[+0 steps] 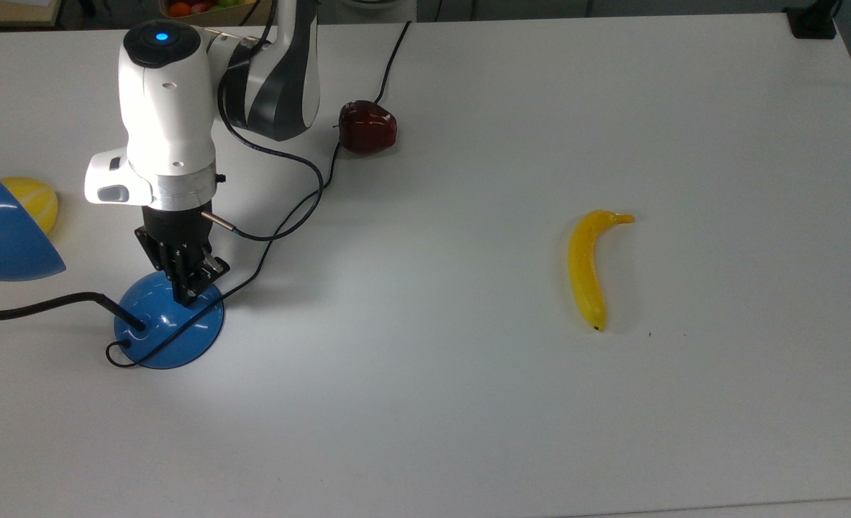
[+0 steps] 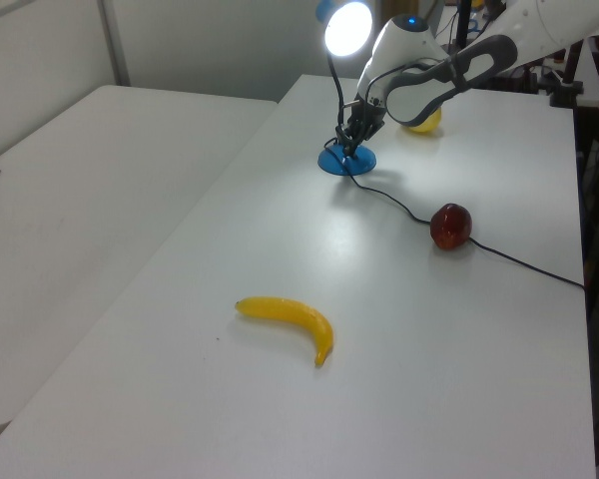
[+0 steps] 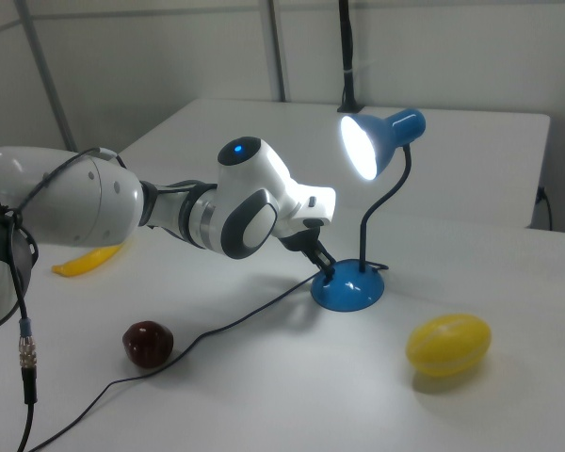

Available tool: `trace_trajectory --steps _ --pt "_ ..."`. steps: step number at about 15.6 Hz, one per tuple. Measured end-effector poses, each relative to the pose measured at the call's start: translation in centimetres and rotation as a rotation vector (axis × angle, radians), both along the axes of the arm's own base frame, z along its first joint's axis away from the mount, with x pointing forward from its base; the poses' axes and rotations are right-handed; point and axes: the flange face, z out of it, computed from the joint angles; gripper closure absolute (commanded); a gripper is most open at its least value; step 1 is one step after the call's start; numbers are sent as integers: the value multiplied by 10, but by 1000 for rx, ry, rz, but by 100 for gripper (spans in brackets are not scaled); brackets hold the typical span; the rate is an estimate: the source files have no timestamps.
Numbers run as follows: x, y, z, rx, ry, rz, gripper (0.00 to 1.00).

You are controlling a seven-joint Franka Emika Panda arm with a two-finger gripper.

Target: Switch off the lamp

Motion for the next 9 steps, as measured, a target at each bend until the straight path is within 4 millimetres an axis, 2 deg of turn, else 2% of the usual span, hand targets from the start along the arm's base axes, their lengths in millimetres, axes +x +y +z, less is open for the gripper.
trace_trajectory --steps 4,9 --pt "-3 5 -1 -4 8 9 87" --pt "-19 24 -18 -6 58 30 87"
